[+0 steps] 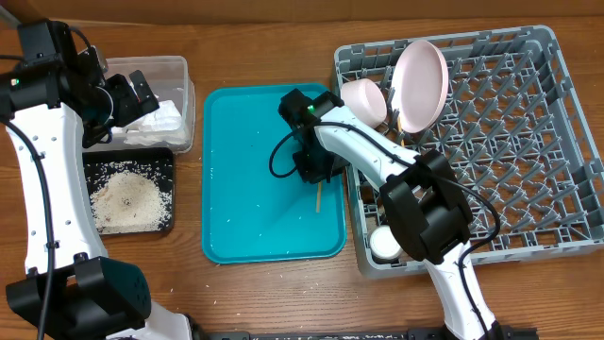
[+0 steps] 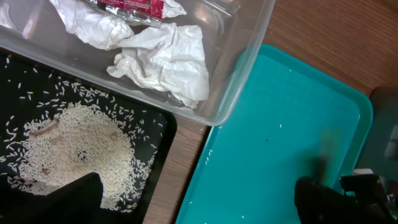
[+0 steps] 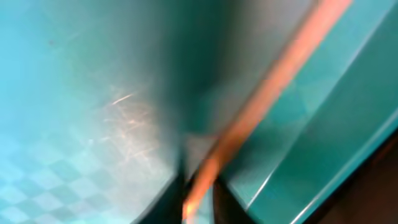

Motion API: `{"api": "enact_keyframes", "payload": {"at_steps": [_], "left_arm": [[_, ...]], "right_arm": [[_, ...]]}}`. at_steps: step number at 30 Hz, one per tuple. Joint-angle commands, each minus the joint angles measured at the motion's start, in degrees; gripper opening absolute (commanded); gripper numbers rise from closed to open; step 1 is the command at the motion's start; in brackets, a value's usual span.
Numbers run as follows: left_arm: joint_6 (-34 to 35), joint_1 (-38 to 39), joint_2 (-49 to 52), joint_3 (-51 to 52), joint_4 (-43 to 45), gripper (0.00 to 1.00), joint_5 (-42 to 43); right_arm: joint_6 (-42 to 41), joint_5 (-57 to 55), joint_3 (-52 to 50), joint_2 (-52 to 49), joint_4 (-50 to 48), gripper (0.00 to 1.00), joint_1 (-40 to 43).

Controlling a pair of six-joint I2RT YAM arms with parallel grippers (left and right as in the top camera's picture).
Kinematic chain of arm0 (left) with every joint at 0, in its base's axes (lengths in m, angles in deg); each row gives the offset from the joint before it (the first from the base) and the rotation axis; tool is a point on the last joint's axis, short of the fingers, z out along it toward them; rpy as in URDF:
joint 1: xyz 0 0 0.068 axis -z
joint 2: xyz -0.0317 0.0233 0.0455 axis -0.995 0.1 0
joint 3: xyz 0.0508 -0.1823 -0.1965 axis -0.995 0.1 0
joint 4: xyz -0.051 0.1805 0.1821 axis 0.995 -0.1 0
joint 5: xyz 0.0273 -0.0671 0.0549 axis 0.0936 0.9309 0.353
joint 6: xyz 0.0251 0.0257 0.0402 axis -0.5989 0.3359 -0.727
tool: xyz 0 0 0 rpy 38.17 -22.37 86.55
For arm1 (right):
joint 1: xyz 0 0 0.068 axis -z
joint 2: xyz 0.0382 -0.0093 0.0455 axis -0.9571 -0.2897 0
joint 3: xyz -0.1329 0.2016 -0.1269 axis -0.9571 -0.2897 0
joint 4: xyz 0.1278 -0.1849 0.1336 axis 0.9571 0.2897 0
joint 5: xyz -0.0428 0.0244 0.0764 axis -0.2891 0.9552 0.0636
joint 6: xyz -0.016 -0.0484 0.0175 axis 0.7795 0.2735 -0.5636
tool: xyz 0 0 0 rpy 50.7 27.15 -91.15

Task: Sort waste into correct bins and load items into the dishwasher
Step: 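Place the second chopstick in the dish rack and release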

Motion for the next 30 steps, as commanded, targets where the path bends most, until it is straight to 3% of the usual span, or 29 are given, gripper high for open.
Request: {"api": "enact_keyframes", "payload": {"at_steps": [1, 5, 17, 22, 30], "left_arm": [[-0.70, 0.00, -0.81, -1.16, 0.00, 1.00, -0.39], [-0.70, 0.00, -0.81, -1.16, 0.00, 1.00, -0.39], [-0.70, 0.00, -0.81, -1.16, 0.00, 1.00, -0.39], [-0.72, 0.00, -0.81, -1.16, 0.00, 1.00, -0.39], [-0.72, 0.00, -0.81, -1.16, 0.00, 1.00, -0.39]], "right_arm": [[0.42, 0.85, 0.31, -1.75, -0.09, 0.04, 0.15], [0.39, 2.27, 3.30, -1.64, 2.29, 0.04, 0.11], [0.57, 2.10, 31.21, 3.67, 20.63, 0.04, -1.09], [-7.54, -5.60, 33.07, 11.34, 26.47, 0.04, -0.74], [-9.92, -6.97, 30.36, 27.47, 26.47, 0.04, -0.02]]}}
